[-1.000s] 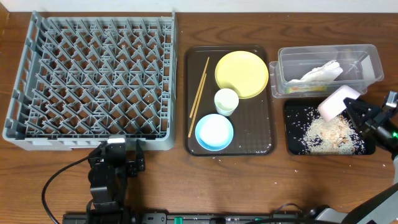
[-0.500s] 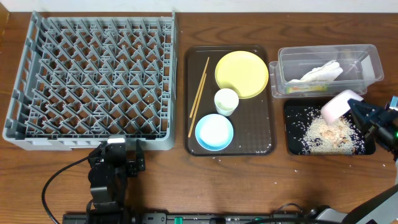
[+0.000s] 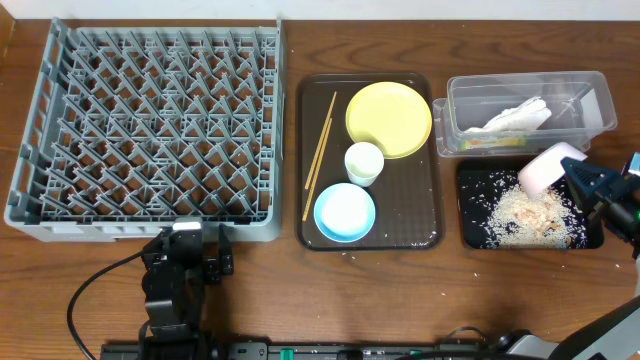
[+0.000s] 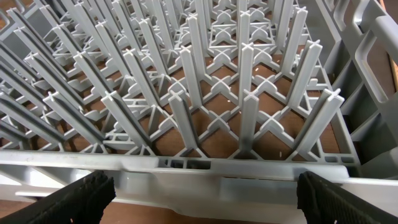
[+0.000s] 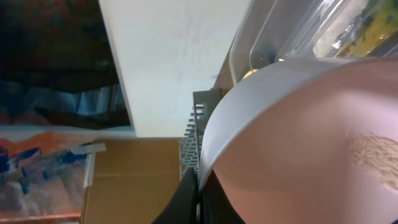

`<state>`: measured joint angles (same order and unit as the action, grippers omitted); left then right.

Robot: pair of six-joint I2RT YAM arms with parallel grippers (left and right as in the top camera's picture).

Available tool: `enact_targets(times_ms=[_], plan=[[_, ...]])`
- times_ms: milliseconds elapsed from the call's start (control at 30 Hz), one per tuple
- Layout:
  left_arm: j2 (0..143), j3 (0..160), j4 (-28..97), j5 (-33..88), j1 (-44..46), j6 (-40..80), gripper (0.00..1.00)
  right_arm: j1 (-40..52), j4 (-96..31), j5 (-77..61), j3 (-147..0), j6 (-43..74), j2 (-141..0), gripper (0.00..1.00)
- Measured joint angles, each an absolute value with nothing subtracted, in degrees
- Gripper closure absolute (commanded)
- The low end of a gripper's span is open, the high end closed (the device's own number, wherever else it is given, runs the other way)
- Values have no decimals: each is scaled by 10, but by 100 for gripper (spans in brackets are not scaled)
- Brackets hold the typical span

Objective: Sort waste into correct bins and load items into the dishwasher
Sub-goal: 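Hold the pink bowl inverted over the black tray to empty rice, then return the pink bowl to the brown tray and release it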

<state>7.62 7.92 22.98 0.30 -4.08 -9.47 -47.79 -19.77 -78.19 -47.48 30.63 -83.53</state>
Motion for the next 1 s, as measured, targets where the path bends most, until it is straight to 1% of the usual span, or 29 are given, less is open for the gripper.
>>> enact_targets(times_ms=[300, 433, 1000], plan=[[76, 79, 230, 3, -41, -95, 3, -471, -156, -826, -474, 304, -835, 99], [76, 79, 230, 3, -41, -95, 3, -465, -157, -841, -474, 301, -835, 99], [76, 79, 230, 3, -41, -95, 3, -454, -138, -853, -474, 293, -835, 99]])
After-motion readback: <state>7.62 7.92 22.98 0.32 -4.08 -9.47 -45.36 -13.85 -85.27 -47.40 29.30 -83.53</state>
